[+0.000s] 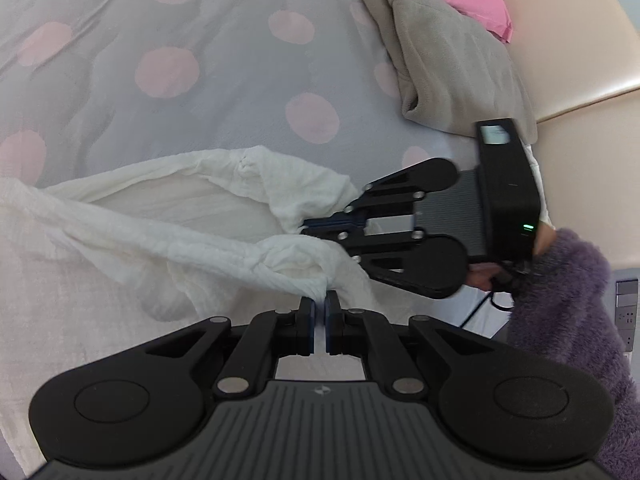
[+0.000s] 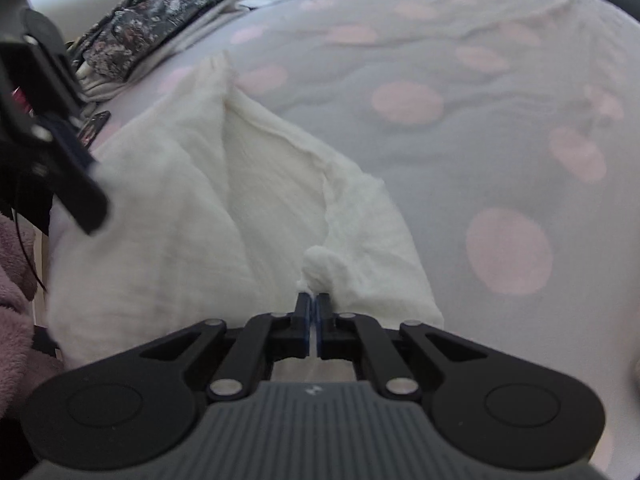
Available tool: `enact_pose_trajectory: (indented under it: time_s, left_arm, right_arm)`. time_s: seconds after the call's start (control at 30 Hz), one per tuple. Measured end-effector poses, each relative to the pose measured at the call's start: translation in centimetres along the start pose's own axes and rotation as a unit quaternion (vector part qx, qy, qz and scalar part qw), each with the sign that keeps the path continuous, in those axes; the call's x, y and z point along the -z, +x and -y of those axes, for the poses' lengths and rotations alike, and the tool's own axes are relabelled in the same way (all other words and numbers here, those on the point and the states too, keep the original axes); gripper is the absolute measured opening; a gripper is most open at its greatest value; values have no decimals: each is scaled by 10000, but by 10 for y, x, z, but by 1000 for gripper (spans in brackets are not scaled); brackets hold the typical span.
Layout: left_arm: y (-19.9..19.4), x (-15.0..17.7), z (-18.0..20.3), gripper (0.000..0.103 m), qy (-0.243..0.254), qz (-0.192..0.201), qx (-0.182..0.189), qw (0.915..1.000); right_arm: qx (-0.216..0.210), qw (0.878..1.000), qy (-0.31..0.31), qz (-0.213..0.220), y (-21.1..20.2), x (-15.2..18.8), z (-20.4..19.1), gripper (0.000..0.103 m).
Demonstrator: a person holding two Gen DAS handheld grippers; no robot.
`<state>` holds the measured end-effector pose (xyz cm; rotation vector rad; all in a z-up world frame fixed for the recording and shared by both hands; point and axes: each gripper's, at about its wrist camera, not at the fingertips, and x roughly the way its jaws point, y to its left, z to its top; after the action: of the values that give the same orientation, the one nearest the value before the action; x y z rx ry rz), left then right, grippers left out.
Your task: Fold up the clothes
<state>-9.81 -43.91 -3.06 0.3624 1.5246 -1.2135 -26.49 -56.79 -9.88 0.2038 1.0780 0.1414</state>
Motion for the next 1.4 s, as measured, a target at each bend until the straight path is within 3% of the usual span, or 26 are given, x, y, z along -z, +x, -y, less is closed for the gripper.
enact_pose_trajectory:
  time_s: [0.27,0.47,0.67,0.73,0.83,0.93,1.03,1.2,1.3,1.4]
  left_arm:
    - [20,-38,-5,2,-180,154,7,9997]
    - [63,-69,-21,2,-481,15,-4,9988]
    - [87,-77,-37,3,-863,-14,70,9962]
    - [88,-77,-39,7,-957,-19,142,9953]
    - [80,-75,-39,16,-907,39,249,9956]
    - [65,-71,-37,27,-762,113,312,9965]
    - [46,-63,-37,29,-590,232,314,9975]
    - [21,-51,-41,29,-365,367,167,9985]
    - [11,-41,-39,29,-58,468,-223,9986]
    - [2,-29,-40,29,263,561,-584,9964]
  right_arm:
    - [-563,9978,105,-325,14,12,3,2]
    - [-485,9979,43,-429,8,17,6,2]
    - [110,9993,362,-55,-38,29,23,11]
    - [396,9976,515,225,-59,31,25,28]
    - [787,9923,704,646,-86,30,21,39]
    - [812,9913,507,905,-99,23,-5,39]
    - [834,9892,308,1162,-111,16,-32,39]
    - [686,9940,-372,766,-86,0,-83,27]
    - [969,9943,-52,440,-62,-6,-80,15]
    - [1410,9889,318,342,-49,-8,-71,11]
